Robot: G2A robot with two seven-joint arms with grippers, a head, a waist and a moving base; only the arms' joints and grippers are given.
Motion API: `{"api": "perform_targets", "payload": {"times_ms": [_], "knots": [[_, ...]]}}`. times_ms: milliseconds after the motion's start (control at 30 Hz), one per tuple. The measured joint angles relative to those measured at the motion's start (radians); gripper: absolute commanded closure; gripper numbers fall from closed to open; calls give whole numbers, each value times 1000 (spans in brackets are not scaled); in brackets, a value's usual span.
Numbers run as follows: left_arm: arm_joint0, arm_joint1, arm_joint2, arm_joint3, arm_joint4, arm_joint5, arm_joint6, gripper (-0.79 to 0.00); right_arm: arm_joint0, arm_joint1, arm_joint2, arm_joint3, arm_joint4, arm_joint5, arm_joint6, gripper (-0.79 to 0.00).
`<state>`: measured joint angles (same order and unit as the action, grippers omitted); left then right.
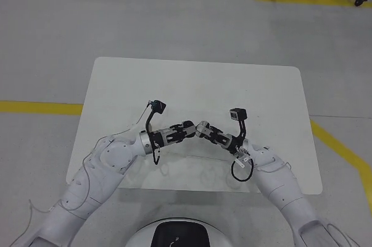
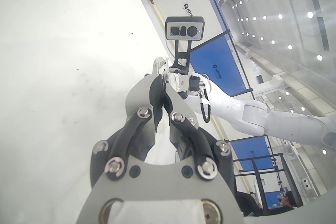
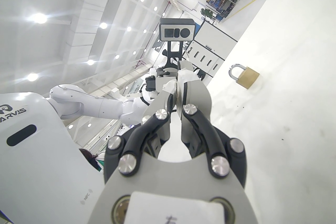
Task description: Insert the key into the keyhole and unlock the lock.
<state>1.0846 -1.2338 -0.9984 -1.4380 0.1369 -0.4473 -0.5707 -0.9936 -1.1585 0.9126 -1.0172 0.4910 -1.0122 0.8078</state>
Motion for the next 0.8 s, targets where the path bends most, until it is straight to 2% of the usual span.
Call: {"api": "perform_targets", "payload": {"times_ms": [200,233,267,500,633,800], "knots": [[14,4,-11,-29,79,4,44,0,5,2,-9,6,-3,0,0,0],[17,5,-14,-34,89,3,48,0,6,3,-12,6,-3,0,0,-34],[20,6,-19,-41,103,3,54,0,7,3,-17,7,-4,0,0,-117],[42,14,-48,-75,138,0,59,0,19,8,-46,12,3,0,0,-117],[51,18,-57,-85,148,-7,45,0,24,12,-66,10,18,0,0,-139],[55,23,-62,-97,167,-11,12,0,33,20,-96,6,51,0,0,-126]]}}
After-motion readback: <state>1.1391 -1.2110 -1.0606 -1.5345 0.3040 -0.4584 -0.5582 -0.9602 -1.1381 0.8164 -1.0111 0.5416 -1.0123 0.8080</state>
